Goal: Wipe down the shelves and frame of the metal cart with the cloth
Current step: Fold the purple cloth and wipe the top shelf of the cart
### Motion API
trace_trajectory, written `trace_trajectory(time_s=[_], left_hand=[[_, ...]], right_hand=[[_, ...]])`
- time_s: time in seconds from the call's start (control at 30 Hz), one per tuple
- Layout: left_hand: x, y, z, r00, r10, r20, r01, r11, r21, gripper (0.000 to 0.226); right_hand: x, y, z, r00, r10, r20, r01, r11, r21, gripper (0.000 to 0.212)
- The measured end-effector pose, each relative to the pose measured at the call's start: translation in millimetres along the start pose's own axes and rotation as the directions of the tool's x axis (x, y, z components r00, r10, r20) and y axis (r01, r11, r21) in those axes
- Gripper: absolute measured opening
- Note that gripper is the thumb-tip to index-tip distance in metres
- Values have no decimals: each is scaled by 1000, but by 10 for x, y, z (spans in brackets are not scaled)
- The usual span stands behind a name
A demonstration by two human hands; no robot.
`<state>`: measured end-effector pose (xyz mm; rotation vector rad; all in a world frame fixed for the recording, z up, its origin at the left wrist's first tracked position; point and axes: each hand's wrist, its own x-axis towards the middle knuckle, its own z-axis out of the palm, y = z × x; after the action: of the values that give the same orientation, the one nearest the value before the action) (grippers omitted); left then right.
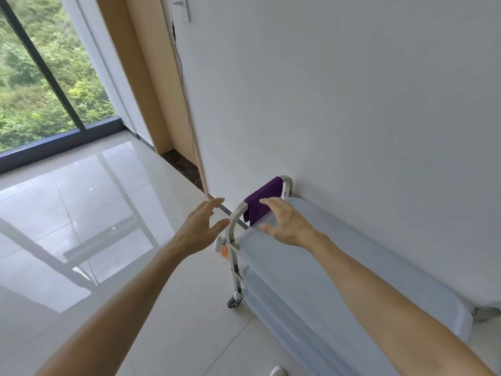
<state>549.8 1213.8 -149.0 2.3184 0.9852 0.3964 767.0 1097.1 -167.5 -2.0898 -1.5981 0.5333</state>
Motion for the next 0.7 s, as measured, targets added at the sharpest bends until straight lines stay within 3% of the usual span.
trace_trajectory(time_s=[0.37, 0.7], left_hand=[[1059, -393, 355, 993, -116, 36, 119, 984, -134, 40], [1990, -729, 860, 976, -89, 197, 118, 983, -139, 35]], right_hand=[[1067, 698, -10, 993, 104, 63, -111, 986, 121, 61], [1872, 1236, 32, 894, 446, 40, -439, 857, 269, 45]])
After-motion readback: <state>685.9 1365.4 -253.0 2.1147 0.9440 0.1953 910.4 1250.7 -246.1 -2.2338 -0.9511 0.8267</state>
